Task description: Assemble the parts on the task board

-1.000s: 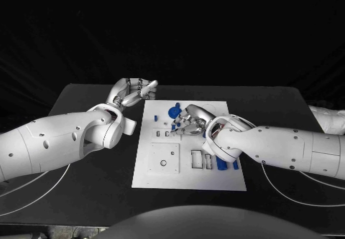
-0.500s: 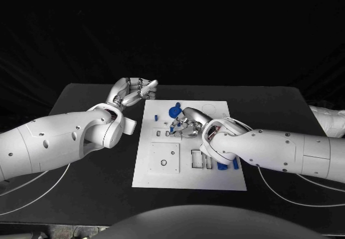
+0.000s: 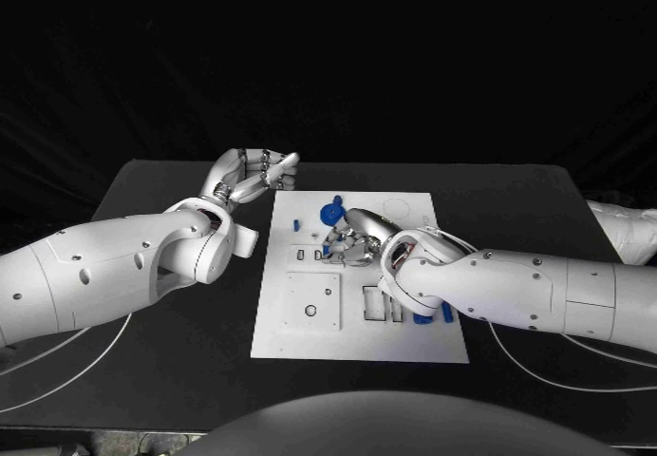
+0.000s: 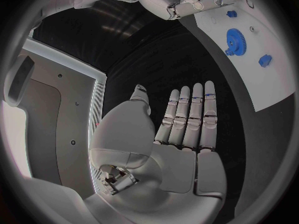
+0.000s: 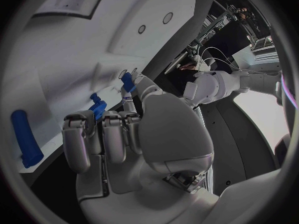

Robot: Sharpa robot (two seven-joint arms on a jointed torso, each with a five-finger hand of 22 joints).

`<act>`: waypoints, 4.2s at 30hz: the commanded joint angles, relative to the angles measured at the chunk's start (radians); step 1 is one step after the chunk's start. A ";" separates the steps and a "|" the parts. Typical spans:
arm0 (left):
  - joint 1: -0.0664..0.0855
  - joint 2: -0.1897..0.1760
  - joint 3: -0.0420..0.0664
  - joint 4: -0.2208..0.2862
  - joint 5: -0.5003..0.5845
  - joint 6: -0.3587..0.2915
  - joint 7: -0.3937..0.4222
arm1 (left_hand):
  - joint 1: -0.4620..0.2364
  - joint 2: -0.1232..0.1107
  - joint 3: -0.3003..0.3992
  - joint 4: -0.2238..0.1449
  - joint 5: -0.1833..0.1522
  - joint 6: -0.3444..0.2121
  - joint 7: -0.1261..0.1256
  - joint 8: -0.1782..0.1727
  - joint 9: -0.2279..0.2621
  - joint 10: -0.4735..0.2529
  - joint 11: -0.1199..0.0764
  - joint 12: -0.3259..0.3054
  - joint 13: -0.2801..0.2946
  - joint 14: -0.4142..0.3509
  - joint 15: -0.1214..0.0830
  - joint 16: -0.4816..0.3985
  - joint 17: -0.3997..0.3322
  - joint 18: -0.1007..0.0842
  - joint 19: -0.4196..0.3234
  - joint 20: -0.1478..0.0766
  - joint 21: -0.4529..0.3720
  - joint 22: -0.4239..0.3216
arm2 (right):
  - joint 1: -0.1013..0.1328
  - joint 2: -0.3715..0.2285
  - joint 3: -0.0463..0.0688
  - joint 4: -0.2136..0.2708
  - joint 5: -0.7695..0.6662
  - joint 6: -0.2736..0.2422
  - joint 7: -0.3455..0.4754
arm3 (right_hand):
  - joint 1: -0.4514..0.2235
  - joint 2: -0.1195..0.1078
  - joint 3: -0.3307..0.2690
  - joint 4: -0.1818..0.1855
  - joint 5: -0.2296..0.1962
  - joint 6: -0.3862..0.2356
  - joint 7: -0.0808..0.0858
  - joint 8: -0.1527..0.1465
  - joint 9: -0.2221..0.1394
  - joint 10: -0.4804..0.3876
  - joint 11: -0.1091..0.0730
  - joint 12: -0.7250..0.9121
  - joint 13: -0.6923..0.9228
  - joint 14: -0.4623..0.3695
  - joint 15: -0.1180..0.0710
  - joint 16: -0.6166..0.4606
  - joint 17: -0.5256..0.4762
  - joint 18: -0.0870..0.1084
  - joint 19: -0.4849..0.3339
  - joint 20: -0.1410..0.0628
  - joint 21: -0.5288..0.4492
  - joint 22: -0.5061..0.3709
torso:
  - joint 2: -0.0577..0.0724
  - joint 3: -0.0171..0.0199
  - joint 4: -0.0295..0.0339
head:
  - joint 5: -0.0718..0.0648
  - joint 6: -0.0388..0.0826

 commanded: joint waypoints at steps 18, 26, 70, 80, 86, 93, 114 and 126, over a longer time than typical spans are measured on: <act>0.001 0.000 0.001 0.003 -0.004 0.012 0.009 | -0.001 0.012 -0.006 0.001 0.006 0.007 -0.003 -0.007 0.001 0.009 0.000 -0.005 0.002 -0.004 0.000 -0.006 0.001 0.012 -0.006 0.001 -0.005 -0.001 | -0.005 0.021 0.000 -0.037 -0.044 0.016 -0.016 | 0.005 0.010 0.001 -0.006 0.006 0.026 -0.022 -0.001 0.010 0.107 0.009 0.003 0.263 0.102 0.008 0.004 0.263 -0.014 0.105 0.007 0.004 0.263 | 0.000 -0.0006 -0.0004 | -0.001 0.000; 0.001 -0.002 0.001 0.005 -0.004 0.011 0.009 | -0.001 0.012 -0.006 0.001 0.006 0.007 -0.003 -0.007 0.001 0.009 0.000 -0.005 0.002 -0.004 0.000 -0.006 0.001 0.012 -0.006 0.001 -0.005 -0.001 | -0.010 0.025 0.000 -0.044 -0.043 0.021 -0.016 | 0.003 0.011 0.000 -0.005 0.006 0.025 -0.021 -0.002 0.010 0.107 0.010 0.003 0.263 0.102 0.008 0.004 0.263 -0.014 0.105 0.007 0.004 0.263 | 0.001 -0.0008 -0.0007 | 0.000 0.000; 0.001 -0.008 0.001 0.006 -0.004 0.011 0.006 | 0.003 0.015 -0.008 0.000 0.007 0.008 -0.003 -0.010 0.002 0.009 0.000 -0.005 0.002 -0.005 0.000 -0.005 0.002 0.012 -0.007 0.001 -0.005 -0.001 | -0.015 0.022 0.000 -0.031 -0.066 0.027 -0.029 | -0.047 -0.026 -0.015 0.005 0.026 -0.103 0.025 -0.040 -0.023 0.107 0.052 0.003 0.263 0.102 0.043 0.004 0.263 -0.014 0.105 0.038 0.004 0.263 | 0.000 -0.0004 -0.0010 | -0.005 0.000; 0.001 -0.008 0.001 0.005 -0.004 0.011 0.006 | 0.003 0.015 -0.008 0.000 0.007 0.008 -0.003 -0.010 0.002 0.009 0.000 -0.005 0.002 -0.005 0.000 -0.005 0.002 0.012 -0.007 0.001 -0.005 -0.001 | -0.015 0.017 0.000 -0.025 -0.078 0.006 -0.040 | -0.077 -0.051 -0.033 0.019 -0.003 -0.155 0.038 -0.051 -0.033 0.107 0.064 0.003 0.263 0.102 0.055 0.004 0.263 -0.014 0.105 0.050 0.004 0.263 | 0.000 0.0000 -0.0007 | -0.006 0.000; 0.001 -0.007 0.001 0.004 -0.004 0.013 0.006 | 0.004 0.015 -0.011 0.000 0.007 0.009 -0.003 -0.013 0.002 0.009 0.000 -0.006 0.001 -0.006 0.000 -0.005 0.003 0.012 -0.007 0.001 -0.005 -0.002 | -0.015 0.013 0.000 -0.021 -0.076 -0.025 -0.017 | -0.117 -0.090 -0.067 0.081 -0.067 -0.270 0.051 -0.049 -0.054 0.107 0.077 0.003 0.263 0.102 0.073 0.004 0.263 -0.014 0.105 0.068 0.004 0.263 | 0.000 0.0001 -0.0016 | -0.005 0.000; 0.001 -0.006 0.001 0.005 -0.004 0.016 0.007 | 0.011 0.012 -0.028 0.001 0.009 -0.012 0.006 -0.042 -0.001 -0.004 0.008 -0.014 0.000 -0.017 0.005 -0.009 0.008 0.011 -0.016 0.004 -0.008 -0.005 | -0.011 -0.009 0.001 -0.003 0.027 -0.123 0.094 | -0.104 -0.141 -0.135 0.227 -0.077 -0.348 0.060 -0.044 -0.054 0.107 0.077 0.003 0.263 0.102 0.087 0.004 0.263 -0.014 0.105 0.085 0.004 0.263 | 0.001 0.0002 -0.0015 | 0.000 0.000; 0.113 -0.051 -0.001 0.041 -0.361 0.233 -0.457 | 0.006 -0.081 -0.038 0.001 0.058 -0.258 -0.068 -0.009 -0.008 0.451 -0.111 0.259 0.206 0.362 -0.138 0.301 0.265 0.011 0.250 -0.129 0.270 0.143 | 0.233 -0.296 -0.003 0.225 0.665 0.063 0.163 | -0.335 0.123 -0.177 0.246 0.121 -0.341 0.094 -0.019 -0.043 0.107 0.117 0.003 0.263 0.102 0.124 0.004 0.263 -0.014 0.105 0.120 0.004 0.263 | -0.010 0.0014 -0.0073 | 0.032 0.000; 0.179 0.012 -0.008 0.045 -0.638 0.459 -0.760 | -0.039 -0.235 -0.038 0.003 0.085 -0.049 -0.026 0.045 0.013 0.583 -0.065 1.342 1.502 0.661 -0.099 1.199 1.406 -0.171 0.686 -0.138 1.265 1.428 | 0.235 -0.365 -0.016 0.237 0.685 0.134 0.112 | -0.355 0.142 -0.197 0.246 0.104 -0.344 0.094 -0.010 -0.040 0.107 0.118 0.003 0.263 0.102 0.125 0.004 0.263 -0.014 0.105 0.123 0.004 0.263 | -0.026 0.0147 -0.0210 | 0.045 0.000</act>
